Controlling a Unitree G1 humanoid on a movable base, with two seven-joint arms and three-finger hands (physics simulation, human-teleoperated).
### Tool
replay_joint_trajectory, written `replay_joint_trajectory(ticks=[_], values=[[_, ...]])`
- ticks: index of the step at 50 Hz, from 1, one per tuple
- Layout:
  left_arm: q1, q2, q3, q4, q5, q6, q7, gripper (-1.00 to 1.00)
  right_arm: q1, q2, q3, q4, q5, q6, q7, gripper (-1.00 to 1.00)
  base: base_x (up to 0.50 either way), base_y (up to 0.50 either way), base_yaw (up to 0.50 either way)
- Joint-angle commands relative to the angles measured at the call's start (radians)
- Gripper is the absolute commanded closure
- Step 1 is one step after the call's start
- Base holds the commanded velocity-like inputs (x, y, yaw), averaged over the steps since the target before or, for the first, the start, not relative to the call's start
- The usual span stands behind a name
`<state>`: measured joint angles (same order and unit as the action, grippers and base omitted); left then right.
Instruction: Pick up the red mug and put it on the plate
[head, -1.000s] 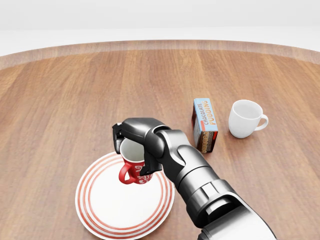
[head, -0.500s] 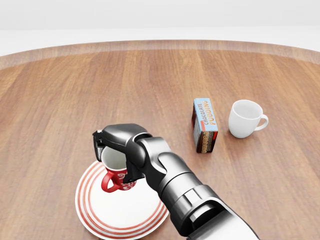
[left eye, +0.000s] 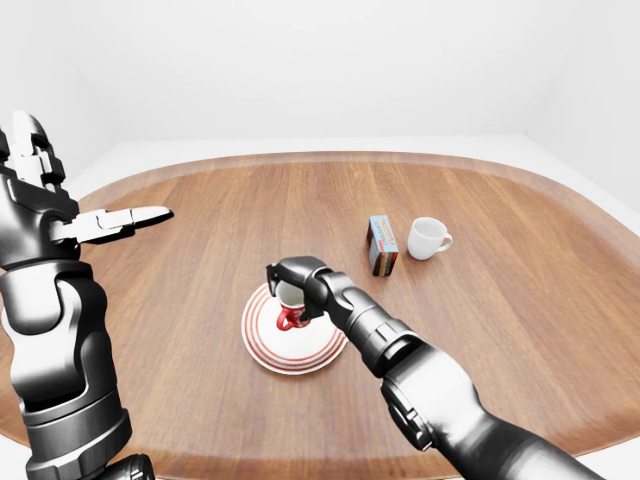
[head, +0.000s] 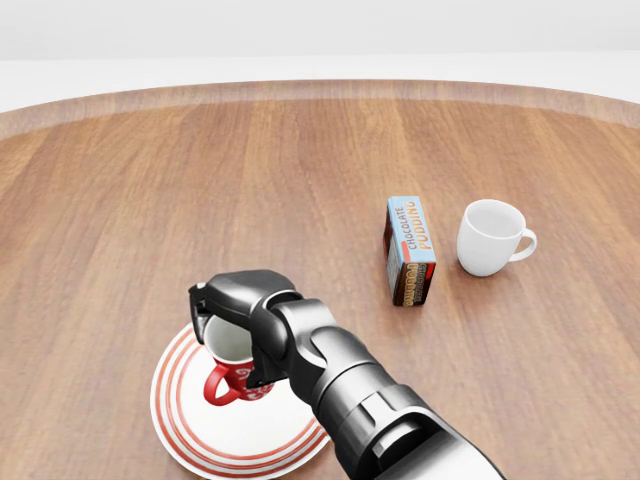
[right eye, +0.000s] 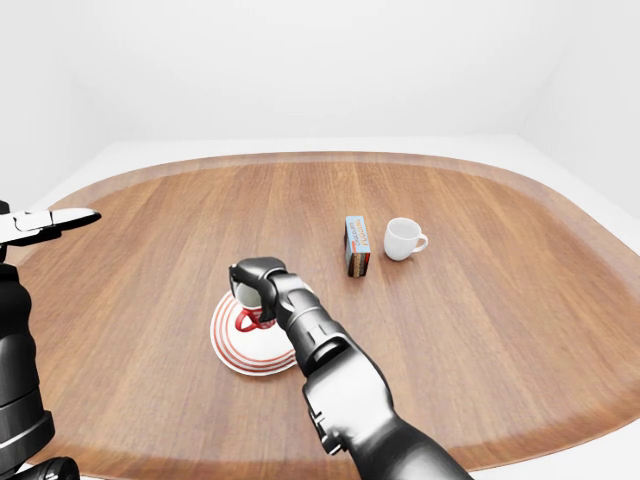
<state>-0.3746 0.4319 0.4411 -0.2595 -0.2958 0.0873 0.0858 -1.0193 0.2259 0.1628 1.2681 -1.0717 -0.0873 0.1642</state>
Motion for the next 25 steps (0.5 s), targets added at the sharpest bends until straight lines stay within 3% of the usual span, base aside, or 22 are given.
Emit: replay_joint_trajectory(ticks=[1, 25], values=[[0.003, -0.001, 0.0, 0.005, 0.002, 0.0, -0.003, -1.0, 0.002, 0.001, -0.013, 0.024, 0.054, 0.0, -0.107, 1.0, 0.0, 0.0, 0.0], [0.013, -0.008, -0.002, 0.015, 0.008, 0.0, -0.008, -1.0, 0.047, 0.019, -0.007, 0.051, 0.024, 0.0, -0.22, 1.0, 0.0, 0.0, 0.0]])
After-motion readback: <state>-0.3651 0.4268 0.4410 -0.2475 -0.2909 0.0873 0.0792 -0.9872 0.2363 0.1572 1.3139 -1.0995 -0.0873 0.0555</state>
